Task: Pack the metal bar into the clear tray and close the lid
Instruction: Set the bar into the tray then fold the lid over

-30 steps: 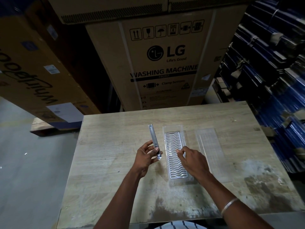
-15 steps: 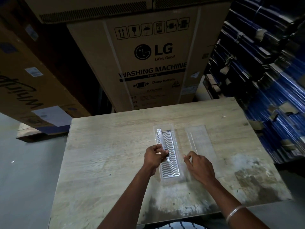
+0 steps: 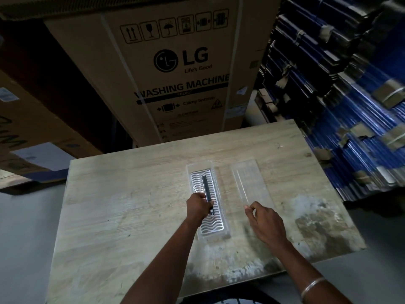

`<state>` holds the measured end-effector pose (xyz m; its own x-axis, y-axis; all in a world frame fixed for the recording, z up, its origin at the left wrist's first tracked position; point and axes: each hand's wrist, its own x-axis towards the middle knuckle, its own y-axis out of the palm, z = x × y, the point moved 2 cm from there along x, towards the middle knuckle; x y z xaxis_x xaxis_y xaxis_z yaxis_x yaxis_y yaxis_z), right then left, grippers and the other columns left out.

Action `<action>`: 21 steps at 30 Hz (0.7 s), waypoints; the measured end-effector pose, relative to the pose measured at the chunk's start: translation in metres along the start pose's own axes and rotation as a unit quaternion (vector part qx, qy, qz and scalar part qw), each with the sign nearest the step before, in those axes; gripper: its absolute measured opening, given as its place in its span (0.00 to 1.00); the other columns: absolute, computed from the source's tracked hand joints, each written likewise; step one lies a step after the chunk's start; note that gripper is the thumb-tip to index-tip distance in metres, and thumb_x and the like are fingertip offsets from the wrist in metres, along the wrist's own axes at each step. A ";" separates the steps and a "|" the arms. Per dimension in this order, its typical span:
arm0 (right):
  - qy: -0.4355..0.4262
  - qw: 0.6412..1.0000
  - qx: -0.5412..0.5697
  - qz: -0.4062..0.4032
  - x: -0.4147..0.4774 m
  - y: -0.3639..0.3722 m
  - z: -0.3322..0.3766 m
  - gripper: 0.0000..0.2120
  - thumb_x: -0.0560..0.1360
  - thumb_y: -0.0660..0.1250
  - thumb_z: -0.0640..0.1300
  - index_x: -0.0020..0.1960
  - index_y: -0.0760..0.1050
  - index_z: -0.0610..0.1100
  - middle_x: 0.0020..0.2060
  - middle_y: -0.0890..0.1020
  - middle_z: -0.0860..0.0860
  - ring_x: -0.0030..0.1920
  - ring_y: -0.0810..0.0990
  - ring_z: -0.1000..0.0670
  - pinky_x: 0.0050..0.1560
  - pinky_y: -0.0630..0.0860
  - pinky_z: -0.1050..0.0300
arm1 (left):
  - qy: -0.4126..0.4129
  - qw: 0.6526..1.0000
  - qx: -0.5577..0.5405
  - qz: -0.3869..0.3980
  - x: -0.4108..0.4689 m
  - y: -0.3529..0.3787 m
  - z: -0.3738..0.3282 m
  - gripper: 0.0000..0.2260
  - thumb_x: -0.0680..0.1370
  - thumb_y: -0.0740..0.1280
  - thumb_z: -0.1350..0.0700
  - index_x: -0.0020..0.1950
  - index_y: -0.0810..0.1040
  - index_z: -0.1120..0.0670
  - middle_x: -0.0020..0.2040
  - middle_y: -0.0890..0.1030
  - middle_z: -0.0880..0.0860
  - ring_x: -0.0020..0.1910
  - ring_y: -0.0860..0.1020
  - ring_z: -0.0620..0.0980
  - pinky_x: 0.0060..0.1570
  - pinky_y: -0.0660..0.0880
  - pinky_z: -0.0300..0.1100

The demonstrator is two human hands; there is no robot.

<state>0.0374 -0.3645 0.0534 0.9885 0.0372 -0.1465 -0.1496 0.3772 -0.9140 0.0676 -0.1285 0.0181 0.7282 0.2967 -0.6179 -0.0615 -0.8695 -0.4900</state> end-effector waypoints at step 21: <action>0.002 1.000 0.011 -0.001 0.020 0.003 -0.021 0.25 0.77 0.47 0.69 0.44 0.73 0.52 0.29 0.79 0.53 0.33 0.80 0.49 0.35 0.76 0.54 | -0.009 0.988 0.151 -0.040 0.015 0.028 -0.001 0.14 0.76 0.70 0.56 0.58 0.78 0.62 0.57 0.83 0.62 0.61 0.80 0.62 0.57 0.76 0.49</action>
<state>0.0558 -0.3822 0.0396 0.9888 0.0317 -0.1461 -0.1466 0.3978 -0.9057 0.0776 -0.1487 -0.0038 0.7272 0.3695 -0.5785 -0.2061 -0.6863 -0.6975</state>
